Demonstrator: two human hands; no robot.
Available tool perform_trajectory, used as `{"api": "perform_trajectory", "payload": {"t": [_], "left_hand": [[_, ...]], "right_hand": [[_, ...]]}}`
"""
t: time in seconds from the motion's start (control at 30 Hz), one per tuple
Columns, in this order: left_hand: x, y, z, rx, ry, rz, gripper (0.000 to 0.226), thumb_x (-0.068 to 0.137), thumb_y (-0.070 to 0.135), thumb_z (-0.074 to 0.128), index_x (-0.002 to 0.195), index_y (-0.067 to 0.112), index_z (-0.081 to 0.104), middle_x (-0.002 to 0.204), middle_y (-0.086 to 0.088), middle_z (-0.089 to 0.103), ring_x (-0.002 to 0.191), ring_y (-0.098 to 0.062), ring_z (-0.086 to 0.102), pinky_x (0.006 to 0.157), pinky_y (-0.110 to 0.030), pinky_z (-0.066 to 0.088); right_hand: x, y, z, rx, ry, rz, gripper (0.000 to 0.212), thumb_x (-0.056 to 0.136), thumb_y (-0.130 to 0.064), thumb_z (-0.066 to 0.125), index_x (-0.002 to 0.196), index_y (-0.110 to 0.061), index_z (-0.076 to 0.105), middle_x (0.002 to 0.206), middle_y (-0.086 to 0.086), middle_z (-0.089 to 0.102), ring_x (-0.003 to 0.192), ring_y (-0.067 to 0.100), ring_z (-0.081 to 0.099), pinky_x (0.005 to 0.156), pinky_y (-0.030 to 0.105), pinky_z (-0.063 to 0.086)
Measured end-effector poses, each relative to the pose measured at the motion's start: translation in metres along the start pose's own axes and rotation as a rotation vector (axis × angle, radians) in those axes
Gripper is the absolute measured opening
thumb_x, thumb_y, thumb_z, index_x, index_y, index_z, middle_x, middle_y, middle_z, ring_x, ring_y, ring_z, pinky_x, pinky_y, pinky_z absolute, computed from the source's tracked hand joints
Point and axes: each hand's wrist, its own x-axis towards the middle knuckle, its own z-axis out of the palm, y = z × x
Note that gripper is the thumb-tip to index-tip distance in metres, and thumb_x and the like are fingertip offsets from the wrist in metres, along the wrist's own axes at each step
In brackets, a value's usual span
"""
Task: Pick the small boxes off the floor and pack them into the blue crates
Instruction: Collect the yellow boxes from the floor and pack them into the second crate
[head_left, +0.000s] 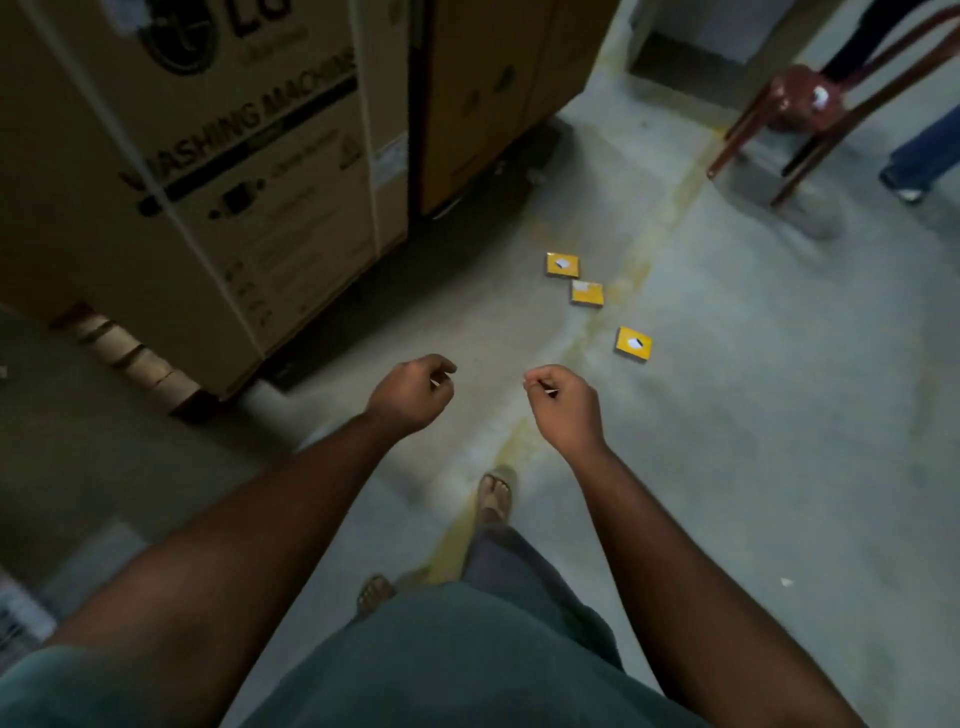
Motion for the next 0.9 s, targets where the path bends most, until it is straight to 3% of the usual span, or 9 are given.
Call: {"api": "perform_trajectory", "payload": {"t": [0.27,0.4,0.67,0.73,0.8,0.9], "left_hand": [[0.161,0.096,0.091,0.103,-0.143,0.07,0.032,0.095,0.032,0.056,0.124,0.025,0.067,0.111,0.005,0.072,0.1,-0.018,0.067,0.083,-0.031,0.053],[0.246,0.146,0.134,0.112,-0.174,0.049,0.033,0.093,0.033,0.057,0.124,0.026,0.067,0.111,0.006,0.071,0.099,-0.017,0.067,0.082,-0.03,0.052],[0.394,0.219,0.161,0.149,-0.255,0.028,0.034,0.093,0.034,0.058,0.125,0.026,0.066,0.111,0.007,0.072,0.095,-0.015,0.067,0.079,-0.029,0.053],[0.444,0.226,0.17,0.158,-0.28,0.025,0.033,0.093,0.033,0.058,0.124,0.026,0.066,0.112,0.005,0.073,0.098,-0.017,0.068,0.08,-0.03,0.053],[0.497,0.228,0.183,0.178,-0.307,0.015,0.028,0.092,0.032,0.059,0.118,0.026,0.068,0.112,0.001,0.074,0.103,-0.023,0.069,0.082,-0.033,0.054],[0.582,0.221,0.213,0.222,-0.38,0.006,0.029,0.09,0.029,0.061,0.117,0.024,0.069,0.113,-0.001,0.074,0.109,-0.025,0.067,0.083,-0.031,0.05]], "right_hand": [[0.122,0.088,-0.075,0.049,0.051,0.12,0.013,0.092,-0.024,0.068,0.099,-0.025,0.079,0.097,-0.01,0.077,0.085,0.006,0.069,0.083,0.023,0.054],[0.21,0.126,-0.116,0.025,0.022,0.165,0.015,0.091,-0.022,0.067,0.1,-0.025,0.078,0.099,-0.006,0.077,0.088,0.011,0.071,0.084,0.024,0.054],[0.37,0.15,-0.156,0.095,-0.041,0.369,0.017,0.089,-0.022,0.066,0.101,-0.022,0.079,0.1,-0.004,0.077,0.091,0.011,0.068,0.078,0.02,0.045],[0.416,0.16,-0.145,0.168,-0.041,0.439,0.017,0.086,-0.027,0.066,0.095,-0.024,0.079,0.097,-0.005,0.077,0.089,0.012,0.069,0.082,0.025,0.052],[0.464,0.185,-0.125,0.258,-0.022,0.567,0.018,0.076,-0.041,0.062,0.078,-0.03,0.076,0.09,-0.003,0.079,0.088,0.021,0.074,0.086,0.041,0.06],[0.531,0.24,-0.085,0.387,-0.004,0.759,0.019,0.07,-0.048,0.06,0.069,-0.034,0.073,0.082,-0.004,0.077,0.084,0.026,0.075,0.083,0.052,0.061]]}}
